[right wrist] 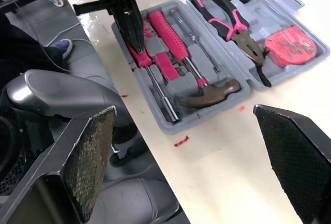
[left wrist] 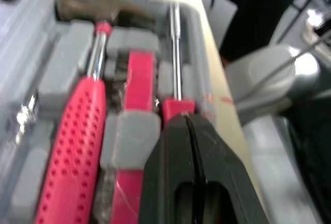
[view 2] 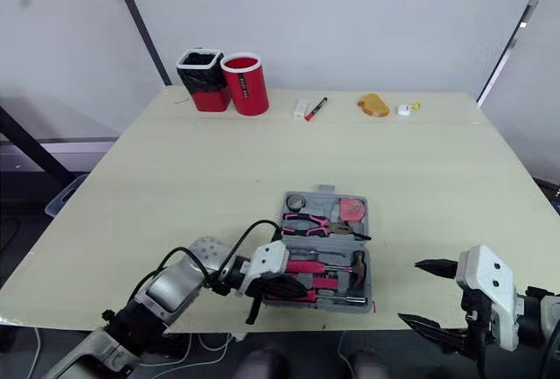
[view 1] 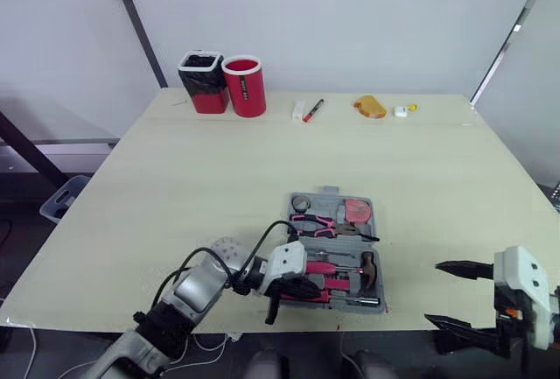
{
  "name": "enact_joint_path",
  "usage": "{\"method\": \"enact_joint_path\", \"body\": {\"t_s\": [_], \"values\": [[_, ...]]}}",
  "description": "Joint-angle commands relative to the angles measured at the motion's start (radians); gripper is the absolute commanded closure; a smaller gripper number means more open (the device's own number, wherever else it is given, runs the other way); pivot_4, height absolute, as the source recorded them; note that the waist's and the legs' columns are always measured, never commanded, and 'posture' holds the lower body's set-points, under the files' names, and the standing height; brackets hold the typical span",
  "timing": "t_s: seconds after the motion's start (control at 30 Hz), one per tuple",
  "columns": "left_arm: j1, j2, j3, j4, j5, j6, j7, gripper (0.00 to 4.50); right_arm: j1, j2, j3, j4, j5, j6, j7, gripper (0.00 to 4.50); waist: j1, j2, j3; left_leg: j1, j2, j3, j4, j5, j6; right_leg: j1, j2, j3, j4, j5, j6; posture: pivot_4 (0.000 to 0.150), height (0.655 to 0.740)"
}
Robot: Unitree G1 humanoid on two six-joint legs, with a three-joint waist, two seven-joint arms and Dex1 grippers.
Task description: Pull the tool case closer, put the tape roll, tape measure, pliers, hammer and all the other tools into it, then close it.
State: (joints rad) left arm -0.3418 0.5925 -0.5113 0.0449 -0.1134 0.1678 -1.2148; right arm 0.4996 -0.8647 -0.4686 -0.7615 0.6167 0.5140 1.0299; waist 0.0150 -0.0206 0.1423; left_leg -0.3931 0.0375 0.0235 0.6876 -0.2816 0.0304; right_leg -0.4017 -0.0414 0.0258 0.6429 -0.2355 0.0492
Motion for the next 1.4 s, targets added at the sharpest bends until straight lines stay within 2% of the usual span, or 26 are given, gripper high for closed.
{"method": "enact_joint_path", "body": {"t_s": [0.03, 0.13, 0.33, 0.6, 0.77, 0.93, 0.97, 1.03, 1.1, 1.23, 1.27, 1.4], "values": [[0.024, 0.012, -0.055, 0.053, 0.09, 0.039, 0.01, 4.46, -0.014, -0.009, -0.007, -0.021, 0.017, 0.005, -0.007, 0.0, 0.0, 0.002, -0.003, 0.0, 0.0, 0.0, 0.0, 0.0, 0.0, 0.0, 0.0, 0.0, 0.0, 0.0, 0.0, 0.15, 0.74], [0.03, 0.007, -0.061, 0.07, 0.109, 0.019, 0.016, 4.46, -0.027, -0.006, 0.007, -0.022, 0.019, 0.012, -0.016, 0.0, 0.0, 0.004, -0.005, 0.006, 0.0, 0.0, -0.001, 0.0, 0.0, 0.006, 0.0, 0.0, 0.0, -0.001, 0.0, 0.15, 0.74], [0.097, -0.051, 0.169, -0.078, -0.149, 0.083, 0.042, 4.46, -0.08, 0.064, 0.079, 0.011, 0.031, 0.002, -0.082, 0.0, -0.004, 0.005, -0.005, 0.009, 0.002, 0.002, -0.003, 0.0, 0.0, 0.007, 0.0, 0.002, 0.0, -0.002, 0.002, 0.15, 0.74], [0.222, -0.076, 0.501, -0.244, -0.409, 0.28, 0.22, 4.46, -0.197, 0.206, 0.24, 0.101, -0.074, -0.081, -0.202, 0.0, -0.004, 0.006, -0.003, 0.008, 0.003, 0.002, -0.003, 0.0, 0.0, 0.006, -0.001, 0.001, -0.001, -0.001, 0.001, 0.15, 0.74], [0.33, -0.048, 0.65, -0.257, -0.439, 0.267, 0.275, 4.46, -0.288, 0.312, 0.337, 0.17, -0.142, -0.127, -0.287, 0.0, -0.012, 0.006, -0.001, 0.009, 0.002, 0.003, -0.004, 0.0, 0.0, 0.005, -0.001, 0.001, -0.001, -0.001, 0.0, 0.15, 0.74], [0.421, -0.013, 0.754, -0.231, -0.445, 0.202, 0.249, 4.46, -0.272, 0.327, 0.31, 0.281, -0.183, -0.223, -0.274, 0.0, 0.0, 0.006, 0.001, 0.008, 0.003, 0.003, -0.004, 0.0, 0.0, 0.005, -0.002, 0.001, -0.001, -0.001, 0.0, 0.15, 0.74], [0.445, -0.002, 0.781, -0.219, -0.447, 0.189, 0.242, 3.98, -0.242, 0.317, 0.276, 0.304, -0.178, -0.247, -0.254, 0.0, 0.001, 0.006, 0.001, 0.008, 0.002, 0.003, -0.004, 0.0, 0.0, 0.004, -0.003, 0.001, -0.002, -0.001, 0.0, 0.15, 0.74], [0.506, 0.035, 0.854, -0.172, -0.444, 0.158, 0.216, 3.38, -0.144, 0.284, 0.179, 0.344, -0.17, -0.292, -0.206, 0.0, 0.001, 0.006, 0.001, 0.008, 0.002, 0.004, -0.005, 0.0, 0.0, 0.004, -0.005, 0.001, -0.002, -0.001, 0.001, 0.15, 0.74], [0.55, 0.06, 0.893, -0.135, -0.44, 0.135, 0.194, 2.55, -0.081, 0.266, 0.117, 0.366, -0.158, -0.319, -0.175, 0.0, 0.0, 0.006, 0.001, 0.008, 0.002, 0.006, -0.006, -0.001, 0.0, 0.004, -0.006, 0.001, -0.002, -0.002, 0.002, 0.15, 0.74], [0.609, 0.09, 0.941, -0.096, -0.447, 0.111, 0.161, 0.49, -0.005, 0.244, 0.035, 0.402, -0.15, -0.36, -0.137, 0.0, -0.004, 0.005, 0.004, 0.01, 0.003, 0.008, -0.006, -0.001, 0.0, 0.003, -0.007, 0.002, -0.002, -0.004, 0.006, 0.15, 0.74], [0.614, 0.094, 0.946, -0.091, -0.446, 0.106, 0.158, 0.13, 0.002, 0.244, 0.023, 0.409, -0.149, -0.364, -0.133, 0.0, -0.005, 0.005, 0.004, 0.01, 0.004, 0.008, -0.006, -0.001, 0.0, 0.003, -0.008, 0.002, -0.002, -0.004, 0.006, 0.15, 0.74], [0.608, 0.094, 0.939, -0.098, -0.445, 0.112, 0.166, 0.02, -0.012, 0.254, 0.009, 0.432, -0.163, -0.367, -0.164, 0.0, -0.004, 0.005, 0.004, 0.011, 0.006, 0.009, -0.007, -0.003, -0.004, 0.002, -0.014, 0.002, -0.002, -0.005, 0.006, 0.15, 0.74]]}}
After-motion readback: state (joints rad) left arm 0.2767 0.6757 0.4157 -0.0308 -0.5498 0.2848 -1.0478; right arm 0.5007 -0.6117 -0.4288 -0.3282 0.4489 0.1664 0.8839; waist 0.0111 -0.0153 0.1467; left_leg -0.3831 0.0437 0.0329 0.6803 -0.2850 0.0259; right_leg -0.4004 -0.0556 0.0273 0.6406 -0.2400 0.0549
